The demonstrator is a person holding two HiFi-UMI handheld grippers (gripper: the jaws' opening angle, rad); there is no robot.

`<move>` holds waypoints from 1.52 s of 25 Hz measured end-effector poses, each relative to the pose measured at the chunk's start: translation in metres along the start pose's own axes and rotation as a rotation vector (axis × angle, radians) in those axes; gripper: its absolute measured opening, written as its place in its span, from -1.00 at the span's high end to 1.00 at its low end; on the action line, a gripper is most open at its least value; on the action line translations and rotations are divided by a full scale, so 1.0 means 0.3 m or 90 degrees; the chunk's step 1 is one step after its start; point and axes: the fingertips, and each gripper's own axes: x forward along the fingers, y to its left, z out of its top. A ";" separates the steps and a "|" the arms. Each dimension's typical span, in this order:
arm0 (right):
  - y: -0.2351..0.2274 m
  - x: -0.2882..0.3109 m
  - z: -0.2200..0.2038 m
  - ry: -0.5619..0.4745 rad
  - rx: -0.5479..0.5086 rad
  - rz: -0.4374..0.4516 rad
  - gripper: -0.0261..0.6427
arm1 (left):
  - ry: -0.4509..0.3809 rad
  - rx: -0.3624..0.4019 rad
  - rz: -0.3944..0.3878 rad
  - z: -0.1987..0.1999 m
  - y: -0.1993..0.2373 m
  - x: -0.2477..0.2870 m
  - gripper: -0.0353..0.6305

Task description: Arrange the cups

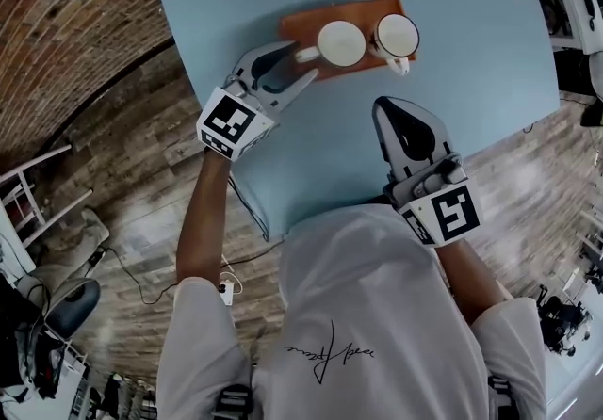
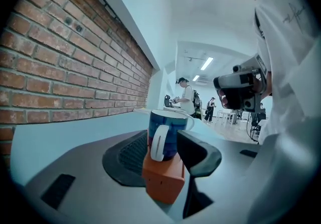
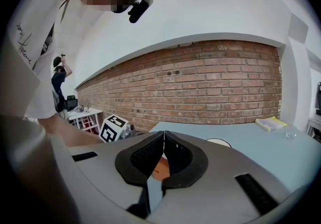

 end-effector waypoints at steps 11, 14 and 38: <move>0.046 0.063 -0.041 0.018 0.036 0.011 0.86 | -0.025 -0.013 -0.024 -0.002 -0.006 0.022 0.40; 0.053 0.082 -0.042 0.018 0.034 0.015 0.86 | -0.029 -0.016 -0.030 0.002 -0.004 0.032 0.40; 0.062 0.148 -0.060 0.040 0.014 0.042 0.86 | -0.041 0.015 -0.032 -0.001 -0.038 0.064 0.67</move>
